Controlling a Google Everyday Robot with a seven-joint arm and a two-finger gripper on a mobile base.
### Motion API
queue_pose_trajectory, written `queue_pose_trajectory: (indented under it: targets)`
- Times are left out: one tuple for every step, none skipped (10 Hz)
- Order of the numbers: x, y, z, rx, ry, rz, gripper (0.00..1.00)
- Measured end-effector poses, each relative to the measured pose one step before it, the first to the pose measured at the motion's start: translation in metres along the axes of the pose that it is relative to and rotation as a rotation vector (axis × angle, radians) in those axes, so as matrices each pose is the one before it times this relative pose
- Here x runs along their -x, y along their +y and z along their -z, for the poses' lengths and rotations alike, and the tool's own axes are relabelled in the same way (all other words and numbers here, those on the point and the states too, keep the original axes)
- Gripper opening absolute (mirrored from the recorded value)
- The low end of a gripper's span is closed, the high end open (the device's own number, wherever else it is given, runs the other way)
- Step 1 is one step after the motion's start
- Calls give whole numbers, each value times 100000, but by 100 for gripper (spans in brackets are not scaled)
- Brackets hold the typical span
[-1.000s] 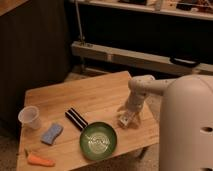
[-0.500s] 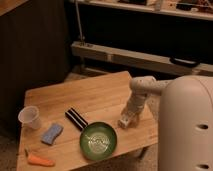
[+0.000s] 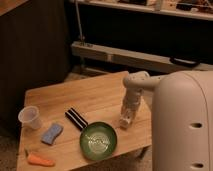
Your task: Place the bottle in the ceramic bowl
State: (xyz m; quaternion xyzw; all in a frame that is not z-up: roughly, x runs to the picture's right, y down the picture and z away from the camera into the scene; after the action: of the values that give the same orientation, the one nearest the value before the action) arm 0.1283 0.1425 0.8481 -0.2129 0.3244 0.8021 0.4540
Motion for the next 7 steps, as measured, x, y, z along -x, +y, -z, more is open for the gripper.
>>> queue_pose_trajectory:
  targets:
    - [-322, 618, 564, -955, -1763, 2549, 0]
    - [-412, 741, 1209, -1426, -3451, 2835, 0]
    - [-492, 401, 1269, -1310, -3301, 2566, 0]
    - [-751, 324, 1516, -723, -3063, 2521, 0]
    - [-1103, 451, 1613, 599, -3282, 3738, 0]
    - [-1086, 379, 923, 1078, -1230, 2664, 0]
    - [-1198, 458, 789, 1319, -944, 2803, 0]
